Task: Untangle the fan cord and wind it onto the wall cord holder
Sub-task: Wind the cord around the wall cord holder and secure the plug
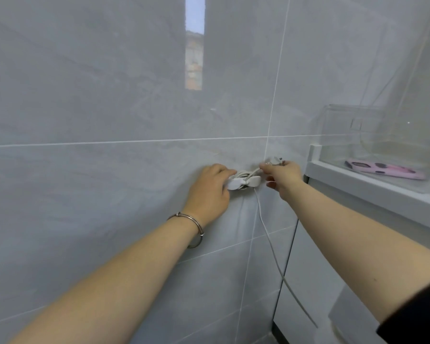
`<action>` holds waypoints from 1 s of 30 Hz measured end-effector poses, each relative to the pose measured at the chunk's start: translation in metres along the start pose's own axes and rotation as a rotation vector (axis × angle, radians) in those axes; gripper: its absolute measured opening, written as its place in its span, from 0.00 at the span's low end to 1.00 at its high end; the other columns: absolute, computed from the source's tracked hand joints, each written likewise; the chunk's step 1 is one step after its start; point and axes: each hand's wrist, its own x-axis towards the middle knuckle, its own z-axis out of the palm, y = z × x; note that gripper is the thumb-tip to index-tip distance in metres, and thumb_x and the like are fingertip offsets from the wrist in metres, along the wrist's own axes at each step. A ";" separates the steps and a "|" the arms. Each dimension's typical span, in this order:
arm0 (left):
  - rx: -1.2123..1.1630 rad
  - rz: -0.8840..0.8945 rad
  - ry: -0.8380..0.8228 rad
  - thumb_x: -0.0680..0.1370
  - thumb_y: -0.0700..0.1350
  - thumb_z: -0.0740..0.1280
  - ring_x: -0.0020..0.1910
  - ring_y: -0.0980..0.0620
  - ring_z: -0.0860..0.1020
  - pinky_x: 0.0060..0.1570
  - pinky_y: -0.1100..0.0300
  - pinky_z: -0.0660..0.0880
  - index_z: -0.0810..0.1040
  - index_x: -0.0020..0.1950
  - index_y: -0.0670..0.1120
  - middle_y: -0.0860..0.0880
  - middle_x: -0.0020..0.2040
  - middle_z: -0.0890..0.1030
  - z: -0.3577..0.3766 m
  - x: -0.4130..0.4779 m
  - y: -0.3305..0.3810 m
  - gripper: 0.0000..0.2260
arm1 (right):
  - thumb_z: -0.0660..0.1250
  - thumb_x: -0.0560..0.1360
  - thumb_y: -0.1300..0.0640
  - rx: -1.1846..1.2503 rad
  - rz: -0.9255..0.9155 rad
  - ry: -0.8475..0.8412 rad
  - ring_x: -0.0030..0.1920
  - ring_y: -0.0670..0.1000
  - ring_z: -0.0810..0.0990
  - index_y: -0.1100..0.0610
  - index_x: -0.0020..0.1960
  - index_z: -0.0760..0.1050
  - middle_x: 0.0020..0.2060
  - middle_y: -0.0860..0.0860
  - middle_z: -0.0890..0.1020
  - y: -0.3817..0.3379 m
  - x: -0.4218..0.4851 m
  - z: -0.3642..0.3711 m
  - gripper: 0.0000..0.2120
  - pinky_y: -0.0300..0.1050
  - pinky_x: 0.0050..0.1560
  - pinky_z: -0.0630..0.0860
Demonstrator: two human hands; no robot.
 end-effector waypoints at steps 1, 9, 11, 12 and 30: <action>0.042 0.045 -0.045 0.69 0.38 0.58 0.58 0.42 0.72 0.57 0.51 0.72 0.76 0.62 0.44 0.44 0.60 0.75 0.001 -0.001 0.000 0.22 | 0.73 0.70 0.60 -0.051 -0.035 0.040 0.34 0.49 0.75 0.59 0.57 0.69 0.43 0.54 0.76 0.003 0.002 0.000 0.20 0.41 0.31 0.73; 0.494 0.302 -0.288 0.74 0.39 0.59 0.72 0.45 0.60 0.68 0.52 0.59 0.55 0.76 0.48 0.46 0.76 0.56 0.004 0.002 0.003 0.30 | 0.75 0.68 0.53 -0.241 -0.155 0.050 0.42 0.56 0.78 0.57 0.53 0.68 0.51 0.57 0.75 0.019 0.015 -0.002 0.21 0.48 0.38 0.79; 0.516 0.344 -0.236 0.73 0.38 0.59 0.71 0.44 0.62 0.67 0.51 0.60 0.57 0.75 0.45 0.46 0.76 0.59 0.010 0.004 0.003 0.30 | 0.75 0.68 0.54 -0.199 -0.083 0.008 0.34 0.54 0.76 0.60 0.51 0.69 0.47 0.59 0.76 0.024 0.017 -0.005 0.19 0.46 0.34 0.78; 0.516 0.348 -0.226 0.72 0.38 0.59 0.71 0.43 0.63 0.67 0.51 0.60 0.58 0.75 0.44 0.46 0.76 0.60 0.012 0.004 0.003 0.31 | 0.75 0.68 0.54 -0.176 -0.043 -0.002 0.32 0.53 0.75 0.61 0.50 0.71 0.43 0.59 0.76 0.027 0.018 -0.006 0.19 0.46 0.33 0.78; 0.220 0.243 0.029 0.65 0.38 0.53 0.66 0.43 0.69 0.66 0.51 0.67 0.71 0.66 0.41 0.41 0.67 0.72 0.032 -0.017 -0.015 0.29 | 0.72 0.71 0.53 -0.268 0.282 -0.121 0.34 0.49 0.74 0.59 0.44 0.73 0.35 0.52 0.76 0.050 0.010 0.000 0.11 0.45 0.39 0.75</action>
